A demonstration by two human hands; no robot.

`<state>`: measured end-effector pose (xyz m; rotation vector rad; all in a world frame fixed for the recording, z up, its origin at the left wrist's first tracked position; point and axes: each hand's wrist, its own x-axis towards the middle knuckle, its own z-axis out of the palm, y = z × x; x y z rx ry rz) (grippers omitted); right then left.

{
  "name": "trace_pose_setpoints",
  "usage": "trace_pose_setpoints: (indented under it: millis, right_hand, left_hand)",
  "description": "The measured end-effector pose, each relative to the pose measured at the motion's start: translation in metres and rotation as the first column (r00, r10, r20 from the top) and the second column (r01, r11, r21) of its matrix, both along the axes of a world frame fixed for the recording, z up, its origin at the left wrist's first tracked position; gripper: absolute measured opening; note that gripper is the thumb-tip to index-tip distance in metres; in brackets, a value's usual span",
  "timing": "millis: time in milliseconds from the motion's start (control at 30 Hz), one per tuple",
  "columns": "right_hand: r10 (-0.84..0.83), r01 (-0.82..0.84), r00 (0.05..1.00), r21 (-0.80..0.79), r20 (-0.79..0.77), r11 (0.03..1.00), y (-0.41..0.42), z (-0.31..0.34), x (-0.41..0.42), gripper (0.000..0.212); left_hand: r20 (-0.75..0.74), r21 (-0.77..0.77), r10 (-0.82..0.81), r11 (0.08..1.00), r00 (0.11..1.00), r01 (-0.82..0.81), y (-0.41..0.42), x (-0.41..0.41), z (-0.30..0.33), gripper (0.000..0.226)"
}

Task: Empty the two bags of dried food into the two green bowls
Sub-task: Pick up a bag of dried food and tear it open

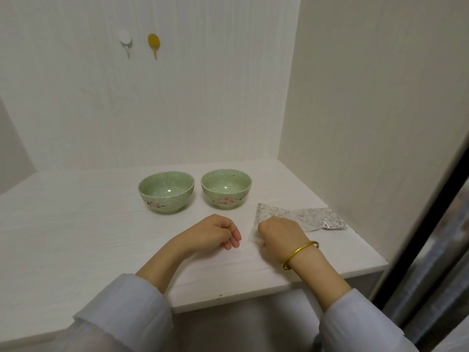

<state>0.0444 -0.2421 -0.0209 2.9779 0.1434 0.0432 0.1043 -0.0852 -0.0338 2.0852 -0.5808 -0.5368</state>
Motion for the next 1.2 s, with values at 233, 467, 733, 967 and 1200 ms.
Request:
trace_pose_setpoints:
  millis: [233, 467, 733, 967, 1200]
  right_hand:
    - [-0.001, -0.005, 0.995, 0.056, 0.098, 0.998, 0.002, 0.001, 0.005, 0.008]
    - [-0.057, -0.034, 0.984, 0.488, 0.171, 0.872, 0.019, 0.038, 0.018, 0.017]
    - [0.111, -0.058, 0.993, 0.984, 0.040, 0.170, 0.040, 0.054, 0.023, 0.025]
    - [0.239, 0.117, 0.966, 0.992, -0.103, -0.047, 0.056, 0.028, 0.042, 0.024]
    - [0.392, 0.206, 0.910, 0.969, -0.138, -0.135, 0.053, 0.027, 0.043, 0.032]
  left_hand:
    - [-0.040, -0.009, 0.031, 0.999, 0.999, -0.031, -0.003, 0.002, -0.003, 0.035]
    - [0.126, -0.182, 0.195, 0.968, 0.973, -0.170, -0.008, -0.012, 0.014, 0.029]
    - [0.255, -0.370, 0.432, 0.870, 0.865, -0.325, 0.019, -0.020, 0.049, 0.030]
    - [0.159, -0.371, 0.451, 0.852, 0.878, -0.370, 0.031, -0.025, 0.040, 0.027]
    - [-0.076, -0.467, 0.409, 0.791, 0.909, -0.395, 0.036, -0.021, 0.038, 0.033]
